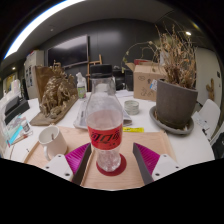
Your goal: Pour water
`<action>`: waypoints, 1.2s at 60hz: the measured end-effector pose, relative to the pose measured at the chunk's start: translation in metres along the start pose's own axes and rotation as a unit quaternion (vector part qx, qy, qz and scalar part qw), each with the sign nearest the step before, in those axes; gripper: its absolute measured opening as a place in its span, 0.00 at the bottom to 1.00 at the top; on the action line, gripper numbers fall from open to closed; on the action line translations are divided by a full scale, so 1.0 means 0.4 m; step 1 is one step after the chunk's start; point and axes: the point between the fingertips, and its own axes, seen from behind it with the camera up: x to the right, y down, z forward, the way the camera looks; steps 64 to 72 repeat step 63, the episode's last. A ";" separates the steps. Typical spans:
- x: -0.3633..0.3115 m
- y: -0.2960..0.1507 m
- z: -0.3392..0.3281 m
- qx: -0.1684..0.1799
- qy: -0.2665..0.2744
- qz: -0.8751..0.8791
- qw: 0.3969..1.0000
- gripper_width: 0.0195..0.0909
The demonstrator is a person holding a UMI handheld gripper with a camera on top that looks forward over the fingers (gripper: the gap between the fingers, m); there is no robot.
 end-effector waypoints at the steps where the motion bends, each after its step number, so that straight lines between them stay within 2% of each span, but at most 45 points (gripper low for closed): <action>1: 0.000 -0.003 -0.015 -0.001 0.005 -0.001 1.000 0.92; 8: -0.019 -0.018 -0.152 -0.012 0.036 -0.002 0.999 0.92; 17: -0.099 -0.043 -0.419 -0.017 0.069 -0.014 0.997 0.92; 27: -0.235 -0.019 -0.691 -0.022 0.105 -0.025 0.994 0.93; 37: -0.365 0.040 -0.880 -0.031 0.122 0.004 0.992 0.92; 51: -0.454 0.084 -0.995 -0.032 0.146 -0.002 0.989 0.92; 72: -0.480 0.095 -1.010 -0.037 0.148 0.004 0.988 0.92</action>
